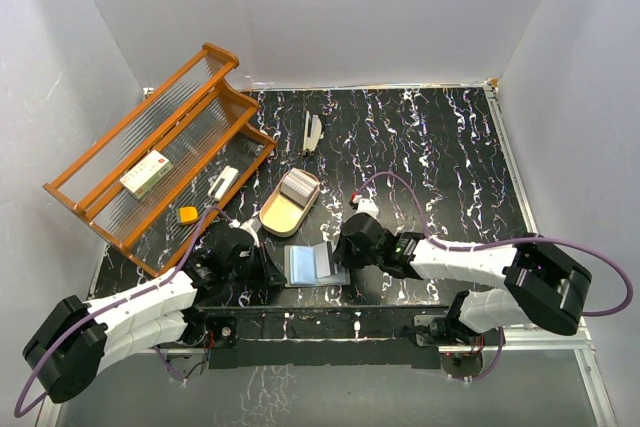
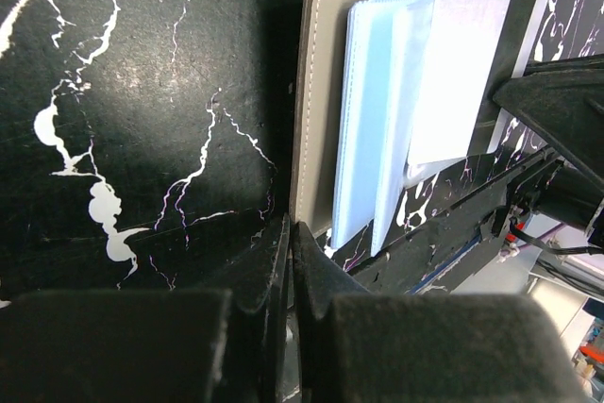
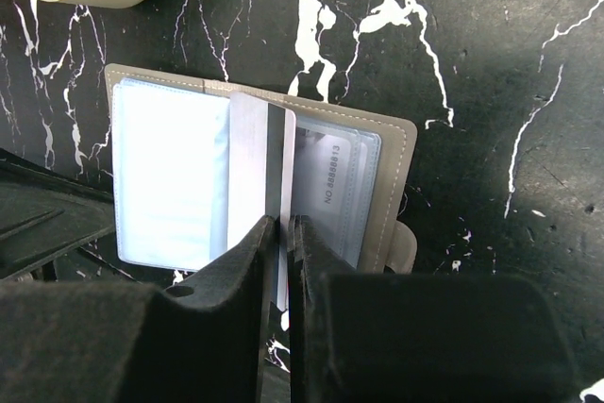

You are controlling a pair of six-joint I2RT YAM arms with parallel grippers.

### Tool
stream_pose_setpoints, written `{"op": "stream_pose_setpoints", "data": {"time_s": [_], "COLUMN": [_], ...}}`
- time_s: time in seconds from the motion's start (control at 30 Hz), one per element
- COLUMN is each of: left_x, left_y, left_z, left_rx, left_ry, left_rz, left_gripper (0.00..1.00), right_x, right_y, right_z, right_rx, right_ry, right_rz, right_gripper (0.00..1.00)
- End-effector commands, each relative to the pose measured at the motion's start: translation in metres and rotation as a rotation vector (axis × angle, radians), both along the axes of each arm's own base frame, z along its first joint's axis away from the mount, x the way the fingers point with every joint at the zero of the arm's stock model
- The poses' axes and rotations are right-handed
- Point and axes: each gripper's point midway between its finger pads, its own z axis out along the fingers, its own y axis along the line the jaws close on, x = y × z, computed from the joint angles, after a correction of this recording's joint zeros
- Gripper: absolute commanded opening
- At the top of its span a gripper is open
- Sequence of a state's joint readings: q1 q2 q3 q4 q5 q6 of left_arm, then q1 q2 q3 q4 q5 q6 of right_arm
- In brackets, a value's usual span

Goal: Put the credit cards into the card holder
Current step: Insert the credit card into the card holder.

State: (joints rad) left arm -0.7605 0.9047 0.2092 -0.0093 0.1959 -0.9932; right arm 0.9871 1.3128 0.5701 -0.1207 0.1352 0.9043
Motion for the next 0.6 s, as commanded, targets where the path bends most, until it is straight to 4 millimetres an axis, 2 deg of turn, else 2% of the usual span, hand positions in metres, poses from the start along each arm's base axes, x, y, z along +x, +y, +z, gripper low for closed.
{"op": "stream_pose_setpoints", "data": {"time_s": [0.0, 0.57], "left_x": [-0.008, -0.007], "left_y": [0.005, 0.000], "left_z": [-0.007, -0.006], "left_rx": [0.015, 0.000], "left_ry": [0.031, 0.036], "left_rz": [-0.003, -0.008], "left_gripper": [0.00, 0.00], "right_x": [0.002, 0.000], "right_y": [0.006, 0.022], "right_z": [-0.001, -0.004], "right_rx": [0.040, 0.082], "right_ry": [-0.003, 0.052], "right_rz": [-0.006, 0.002], "right_gripper": [0.09, 0.09]}}
